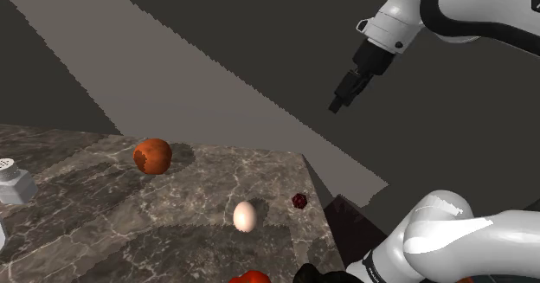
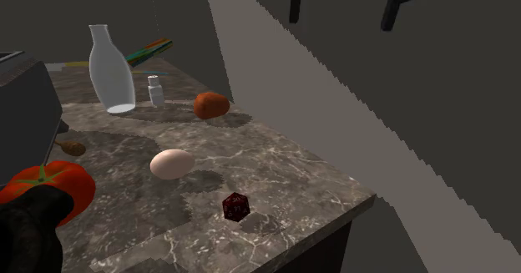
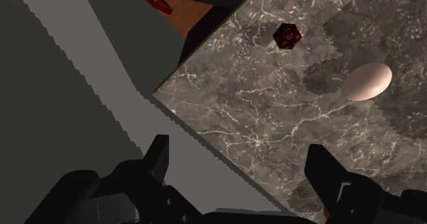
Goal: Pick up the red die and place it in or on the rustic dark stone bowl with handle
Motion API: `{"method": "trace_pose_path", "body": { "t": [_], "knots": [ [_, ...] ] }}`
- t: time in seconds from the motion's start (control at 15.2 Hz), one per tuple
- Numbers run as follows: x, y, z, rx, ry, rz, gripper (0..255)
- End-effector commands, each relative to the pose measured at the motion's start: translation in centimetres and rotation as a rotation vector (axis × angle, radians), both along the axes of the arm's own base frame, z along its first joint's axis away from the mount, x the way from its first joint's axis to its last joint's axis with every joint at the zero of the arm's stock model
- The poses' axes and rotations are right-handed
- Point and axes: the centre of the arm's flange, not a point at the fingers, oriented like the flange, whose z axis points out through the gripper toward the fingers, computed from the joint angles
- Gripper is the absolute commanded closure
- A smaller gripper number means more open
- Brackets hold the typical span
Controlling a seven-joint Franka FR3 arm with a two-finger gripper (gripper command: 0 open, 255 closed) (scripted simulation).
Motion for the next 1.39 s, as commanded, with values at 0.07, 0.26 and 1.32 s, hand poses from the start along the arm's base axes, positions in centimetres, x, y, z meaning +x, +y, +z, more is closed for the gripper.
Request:
{"method": "trace_pose_path", "body": {
  "t": [0.07,0.26,1.32],
  "knots": [
    [-0.4,0.5,-1.1,0.001,-0.002,0.005,0],
    [-1.5,2.2,-4.6,0.003,-0.010,0.019,0],
    [-6.8,9.7,-21.2,0.012,-0.044,0.087,0]
  ]
}}
